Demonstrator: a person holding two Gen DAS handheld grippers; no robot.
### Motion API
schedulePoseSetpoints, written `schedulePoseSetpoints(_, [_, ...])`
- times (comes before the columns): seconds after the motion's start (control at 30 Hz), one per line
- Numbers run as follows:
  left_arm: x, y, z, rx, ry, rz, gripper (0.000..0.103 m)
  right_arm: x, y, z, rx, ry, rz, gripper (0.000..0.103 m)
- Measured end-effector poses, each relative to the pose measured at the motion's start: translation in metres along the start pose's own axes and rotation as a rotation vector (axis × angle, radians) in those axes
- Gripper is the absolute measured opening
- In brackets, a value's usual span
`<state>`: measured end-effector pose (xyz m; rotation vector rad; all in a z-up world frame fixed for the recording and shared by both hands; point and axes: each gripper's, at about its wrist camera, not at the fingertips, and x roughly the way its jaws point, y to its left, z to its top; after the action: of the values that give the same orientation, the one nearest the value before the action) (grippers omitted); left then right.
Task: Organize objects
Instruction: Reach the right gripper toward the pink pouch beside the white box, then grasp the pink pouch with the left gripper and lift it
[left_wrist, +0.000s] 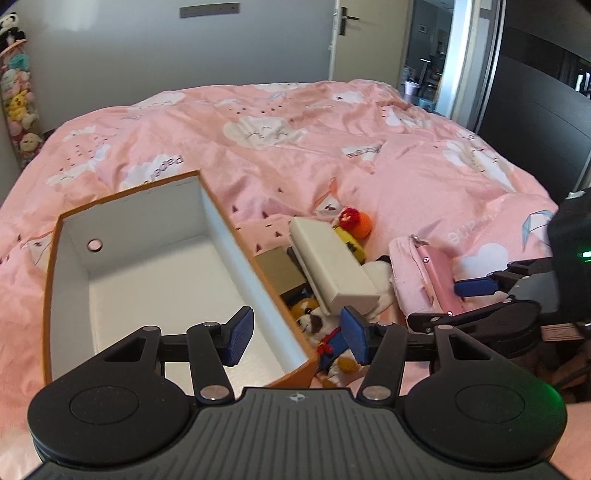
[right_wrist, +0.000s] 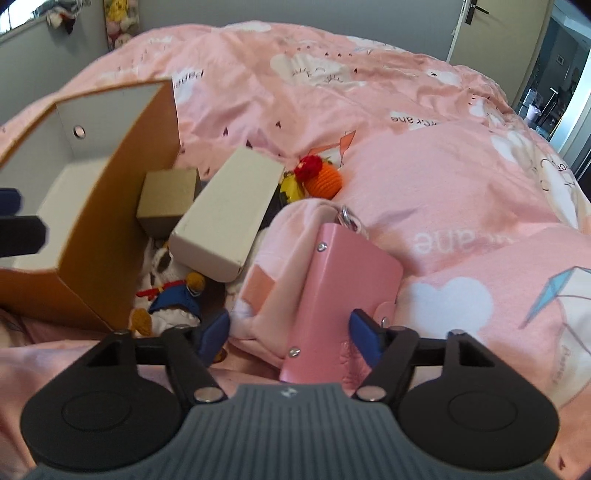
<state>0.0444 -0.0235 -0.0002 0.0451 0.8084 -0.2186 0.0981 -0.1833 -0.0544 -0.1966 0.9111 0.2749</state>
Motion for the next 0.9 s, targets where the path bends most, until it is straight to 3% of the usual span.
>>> schedulePoseSetpoints(0.2, [0.015,-0.008,0.026,0.018,0.047,-0.074,0.063,-0.021,-0.038,0.005,0.146,-0.04,0.107,0.046])
schedulePoseSetpoints(0.33, [0.03,-0.026,0.035,0.056,0.078,-0.127,0.062,-0.023,-0.052,0.011,0.157,-0.079,0.032,0.045])
schedulePoseSetpoints(0.4, [0.043,-0.031,0.037,0.061,0.116,-0.177,0.062,-0.014,-0.06,0.014,0.147,-0.069,-0.036,0.031])
schedulePoseSetpoints(0.43, [0.05,-0.034,0.039,0.061,0.137,-0.201,0.062,-0.008,-0.067,0.015,0.162,-0.054,-0.027,0.029])
schedulePoseSetpoints(0.63, [0.096,-0.044,0.047,0.03,0.263,-0.288,0.062,0.01,-0.107,0.02,0.309,0.028,0.167,0.036])
schedulePoseSetpoints(0.9, [0.134,-0.068,0.071,-0.062,0.298,-0.369,0.061,0.007,-0.111,0.017,0.305,0.081,0.187,0.034])
